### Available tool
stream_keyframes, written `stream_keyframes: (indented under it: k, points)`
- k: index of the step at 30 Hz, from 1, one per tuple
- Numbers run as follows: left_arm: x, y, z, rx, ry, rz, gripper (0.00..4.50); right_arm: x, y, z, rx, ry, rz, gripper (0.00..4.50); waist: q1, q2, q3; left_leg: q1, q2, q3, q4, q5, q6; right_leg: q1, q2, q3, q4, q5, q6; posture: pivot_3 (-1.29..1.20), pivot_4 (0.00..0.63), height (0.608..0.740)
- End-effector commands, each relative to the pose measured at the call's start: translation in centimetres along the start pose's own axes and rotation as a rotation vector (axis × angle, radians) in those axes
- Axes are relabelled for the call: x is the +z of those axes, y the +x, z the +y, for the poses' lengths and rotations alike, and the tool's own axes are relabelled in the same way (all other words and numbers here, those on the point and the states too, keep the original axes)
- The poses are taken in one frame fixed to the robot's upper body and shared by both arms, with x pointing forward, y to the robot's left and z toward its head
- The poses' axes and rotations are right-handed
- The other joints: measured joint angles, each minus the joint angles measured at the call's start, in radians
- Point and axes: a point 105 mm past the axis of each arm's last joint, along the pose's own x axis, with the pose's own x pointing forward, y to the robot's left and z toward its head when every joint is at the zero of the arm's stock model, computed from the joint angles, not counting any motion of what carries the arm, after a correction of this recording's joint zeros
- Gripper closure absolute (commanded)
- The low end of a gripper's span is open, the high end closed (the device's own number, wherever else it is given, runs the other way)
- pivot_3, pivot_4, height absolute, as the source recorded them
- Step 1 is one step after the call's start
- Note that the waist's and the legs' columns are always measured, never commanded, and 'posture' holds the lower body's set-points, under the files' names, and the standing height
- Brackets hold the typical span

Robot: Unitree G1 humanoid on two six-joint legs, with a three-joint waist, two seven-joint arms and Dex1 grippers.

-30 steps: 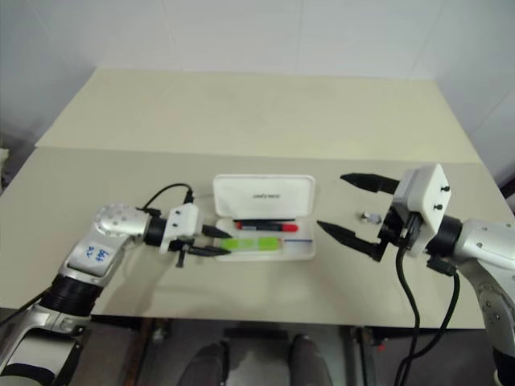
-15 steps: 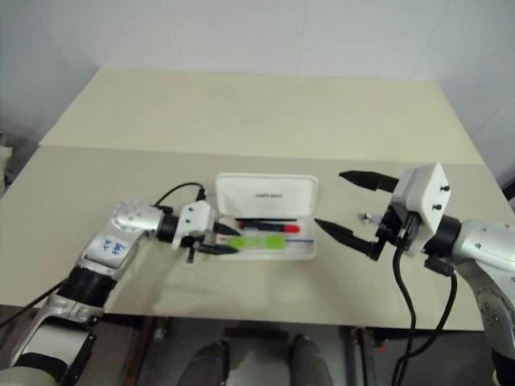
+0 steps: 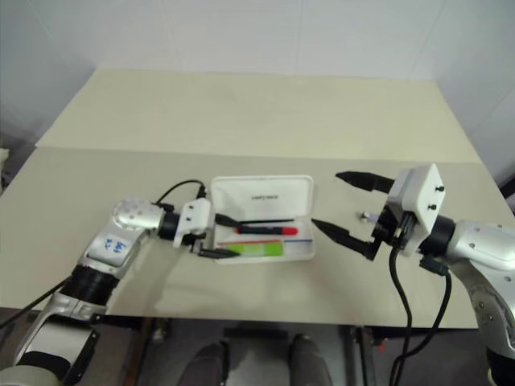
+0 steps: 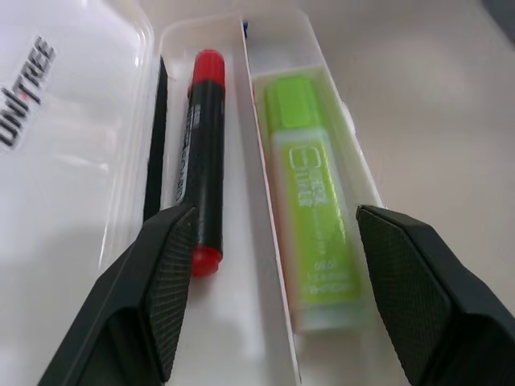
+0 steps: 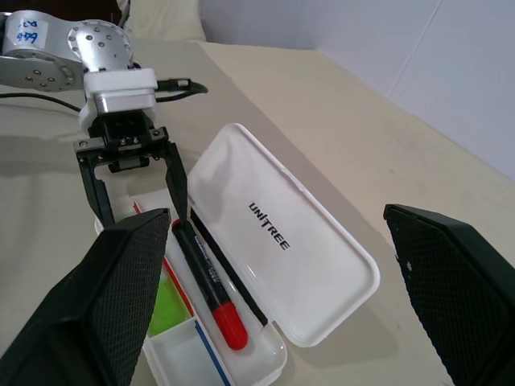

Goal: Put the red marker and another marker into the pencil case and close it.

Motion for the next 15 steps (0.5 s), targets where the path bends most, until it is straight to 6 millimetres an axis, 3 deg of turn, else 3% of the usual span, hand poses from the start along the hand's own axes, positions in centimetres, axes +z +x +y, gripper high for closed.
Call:
stream_keyframes:
  k: [1,5,10,15]
  points:
    - [1.9,-1.2,0.2,0.024,0.008,-0.068,1.06,-0.3,-0.4,-1.2,-0.030,0.018,-0.017,0.00,0.000,0.000,0.000,0.000,0.000,0.000,0.000,0.000,0.000,0.000,0.000,0.000,0.000,0.000,0.000,0.00,0.150,0.740]
    - [2.7,-1.5,0.4,0.043,0.016,-0.105,0.03,-1.4,-0.9,-2.1,-0.034,0.046,0.015,0.00,0.000,0.000,0.000,0.000,0.000,0.000,0.000,0.000,0.000,0.000,0.000,0.000,0.001,0.000,0.001,0.00,0.150,0.740]
    - [6.3,-3.1,-0.6,-0.057,-0.018,-0.303,0.01,-4.5,-2.2,-5.0,-0.009,0.034,0.171,0.00,-0.002,0.000,0.000,0.000,0.000,0.000,0.001,0.000,0.000,0.000,0.000,0.000,0.000,0.001,0.001,0.00,0.150,0.740]
    - [8.6,-4.6,0.3,-0.024,0.020,-0.360,0.01,-7.4,-2.8,-7.7,0.038,-0.016,0.303,0.00,-0.006,0.001,0.000,0.001,0.000,0.000,0.000,0.000,0.000,0.000,0.000,0.000,0.002,0.001,0.002,0.00,0.150,0.740]
